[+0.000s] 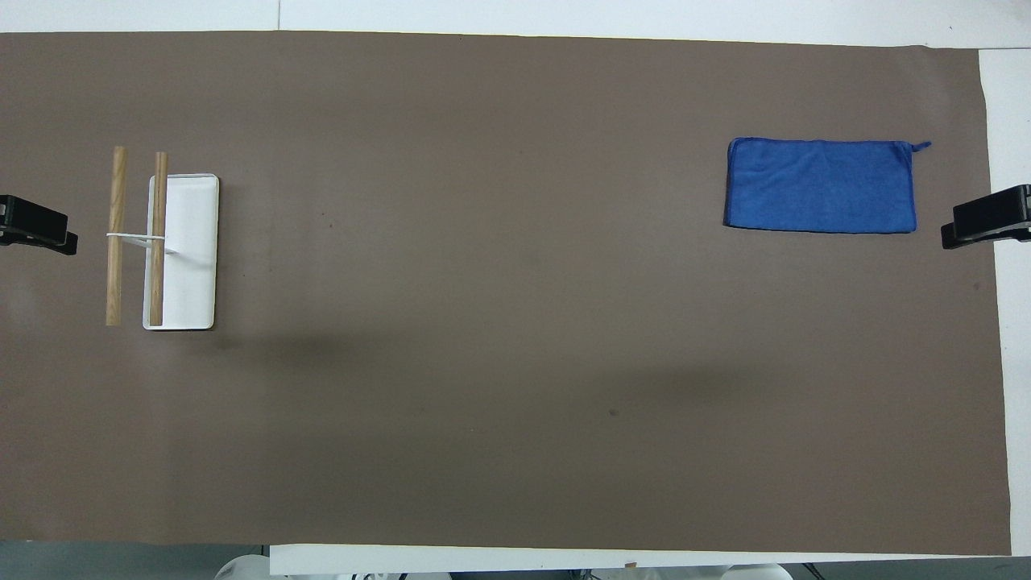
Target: Right arm passes towel to left arm to hang
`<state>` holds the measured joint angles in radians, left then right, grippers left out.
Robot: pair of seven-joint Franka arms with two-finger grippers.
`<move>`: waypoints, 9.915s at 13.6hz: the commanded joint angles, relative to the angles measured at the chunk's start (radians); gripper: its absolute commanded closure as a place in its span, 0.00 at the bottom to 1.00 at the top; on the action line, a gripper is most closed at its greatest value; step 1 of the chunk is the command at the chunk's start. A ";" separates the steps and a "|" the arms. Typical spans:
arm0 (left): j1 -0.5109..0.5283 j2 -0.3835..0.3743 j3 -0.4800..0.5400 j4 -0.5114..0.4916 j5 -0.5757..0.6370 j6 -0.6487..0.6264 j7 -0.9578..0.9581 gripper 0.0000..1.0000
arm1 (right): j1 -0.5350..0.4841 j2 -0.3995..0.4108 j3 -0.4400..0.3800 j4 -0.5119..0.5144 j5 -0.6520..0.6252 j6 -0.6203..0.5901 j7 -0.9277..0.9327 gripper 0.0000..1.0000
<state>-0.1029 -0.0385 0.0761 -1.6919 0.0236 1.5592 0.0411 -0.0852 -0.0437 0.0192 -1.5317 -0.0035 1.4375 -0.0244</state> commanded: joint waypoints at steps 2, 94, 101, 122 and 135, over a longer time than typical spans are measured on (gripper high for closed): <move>0.008 -0.014 -0.004 -0.008 0.013 -0.004 0.016 0.00 | -0.008 -0.025 0.002 -0.036 0.019 0.024 -0.002 0.00; -0.537 0.190 -0.035 -0.071 -0.142 0.593 -1.482 0.78 | 0.212 0.383 0.297 -0.027 0.872 0.597 0.998 0.99; -0.532 0.195 -0.033 -0.063 -0.140 0.601 -1.483 1.00 | 0.211 0.381 0.297 -0.027 0.864 0.595 0.988 0.48; -0.302 0.029 -0.021 -0.028 0.052 0.271 -1.198 1.00 | -0.189 0.103 0.228 0.134 -0.104 -0.017 0.072 0.00; 0.009 -0.006 -0.022 -0.127 0.050 0.380 -0.883 1.00 | 0.053 0.059 -0.044 0.061 -0.099 -0.025 0.044 0.00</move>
<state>-0.1164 -0.0084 0.0658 -1.7787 0.0606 1.9101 -0.8638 -0.0298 0.0334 -0.0126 -1.4359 -0.1045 1.4083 0.0368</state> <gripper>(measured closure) 0.974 0.000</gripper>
